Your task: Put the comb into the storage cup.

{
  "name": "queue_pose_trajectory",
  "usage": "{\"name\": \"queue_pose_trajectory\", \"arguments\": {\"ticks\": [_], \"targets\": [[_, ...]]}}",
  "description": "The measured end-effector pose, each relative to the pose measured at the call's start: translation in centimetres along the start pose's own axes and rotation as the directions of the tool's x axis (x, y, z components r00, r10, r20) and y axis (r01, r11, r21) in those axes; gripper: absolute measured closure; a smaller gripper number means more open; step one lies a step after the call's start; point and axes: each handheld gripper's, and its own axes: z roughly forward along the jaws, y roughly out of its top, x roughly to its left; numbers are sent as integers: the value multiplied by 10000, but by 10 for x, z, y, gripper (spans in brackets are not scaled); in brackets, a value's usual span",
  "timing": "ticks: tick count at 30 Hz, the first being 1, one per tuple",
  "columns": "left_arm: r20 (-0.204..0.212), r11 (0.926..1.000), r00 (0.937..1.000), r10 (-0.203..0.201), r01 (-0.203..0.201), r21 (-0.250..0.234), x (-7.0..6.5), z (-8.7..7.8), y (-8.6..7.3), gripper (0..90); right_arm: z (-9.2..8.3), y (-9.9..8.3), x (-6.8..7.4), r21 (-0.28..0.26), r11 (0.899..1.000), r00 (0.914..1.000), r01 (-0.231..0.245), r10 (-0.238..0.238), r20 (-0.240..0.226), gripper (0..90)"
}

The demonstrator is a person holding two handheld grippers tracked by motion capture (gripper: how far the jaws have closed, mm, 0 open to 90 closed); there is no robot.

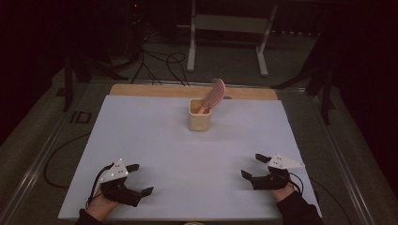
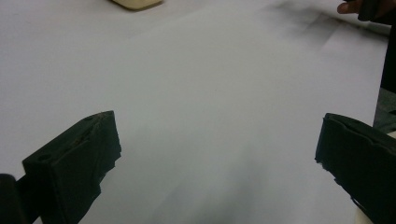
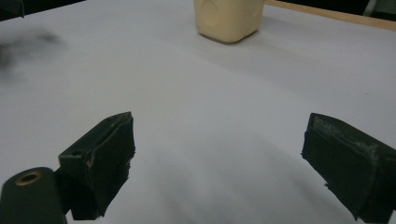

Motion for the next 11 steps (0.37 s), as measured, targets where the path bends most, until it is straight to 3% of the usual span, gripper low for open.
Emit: {"name": "queue_pose_trajectory", "arguments": {"ticks": [11], "targets": [[2, 10000, 10000, 26, -26, -55, 1, 0, 1, 5, -1, 0, 0, 23, 10000, 10000, -13, 13, -5, 92]]}}
